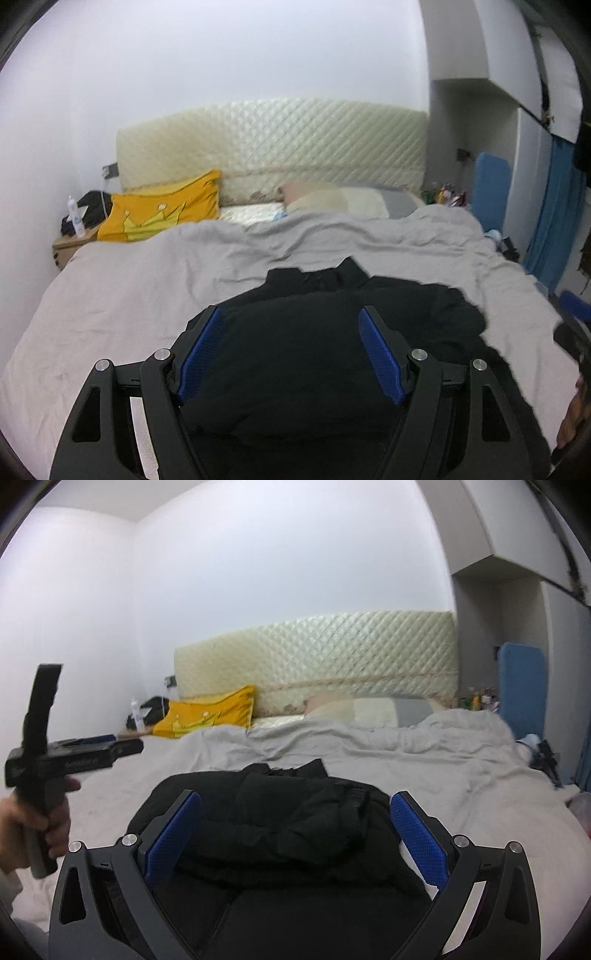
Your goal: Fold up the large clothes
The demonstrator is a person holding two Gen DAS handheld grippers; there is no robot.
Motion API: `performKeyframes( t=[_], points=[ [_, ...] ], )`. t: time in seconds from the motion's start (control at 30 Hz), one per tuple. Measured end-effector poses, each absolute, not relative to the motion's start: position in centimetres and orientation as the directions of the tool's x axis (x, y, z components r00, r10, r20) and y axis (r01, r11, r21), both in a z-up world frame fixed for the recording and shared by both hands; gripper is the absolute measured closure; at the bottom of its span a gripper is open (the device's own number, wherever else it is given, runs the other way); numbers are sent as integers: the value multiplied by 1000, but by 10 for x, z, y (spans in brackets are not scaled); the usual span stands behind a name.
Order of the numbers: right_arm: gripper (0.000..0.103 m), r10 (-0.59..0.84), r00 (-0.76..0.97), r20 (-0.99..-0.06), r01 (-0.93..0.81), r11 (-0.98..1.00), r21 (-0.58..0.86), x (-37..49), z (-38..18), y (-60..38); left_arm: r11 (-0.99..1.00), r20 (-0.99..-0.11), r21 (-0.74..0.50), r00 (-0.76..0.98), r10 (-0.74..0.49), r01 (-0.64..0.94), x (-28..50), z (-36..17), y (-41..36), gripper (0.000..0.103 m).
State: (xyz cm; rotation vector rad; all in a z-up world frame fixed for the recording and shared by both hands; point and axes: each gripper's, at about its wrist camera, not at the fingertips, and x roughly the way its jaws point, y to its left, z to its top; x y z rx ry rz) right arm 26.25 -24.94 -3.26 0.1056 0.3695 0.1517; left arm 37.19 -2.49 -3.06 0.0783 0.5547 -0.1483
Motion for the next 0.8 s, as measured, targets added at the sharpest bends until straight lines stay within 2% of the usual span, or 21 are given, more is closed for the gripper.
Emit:
performKeyframes(
  t=[0.13, 0.37, 0.47, 0.8],
  points=[
    [13, 210, 879, -428, -149, 974, 171, 323, -62, -244, 991, -581, 20, 808, -97, 133, 404, -70, -14, 27],
    [13, 188, 823, -535, -160, 982, 100, 400, -117, -220, 995, -644, 49, 764, -34, 86, 456, -136, -4, 27],
    [13, 175, 794, -583, -143, 985, 101, 421, -142, -219, 995, -656, 36, 754, -45, 90, 469, -159, 0, 26],
    [10, 162, 787, -596, -144, 986, 78, 435, -187, -215, 995, -656, 29, 753, -52, 94, 492, -196, -4, 25]
  ],
)
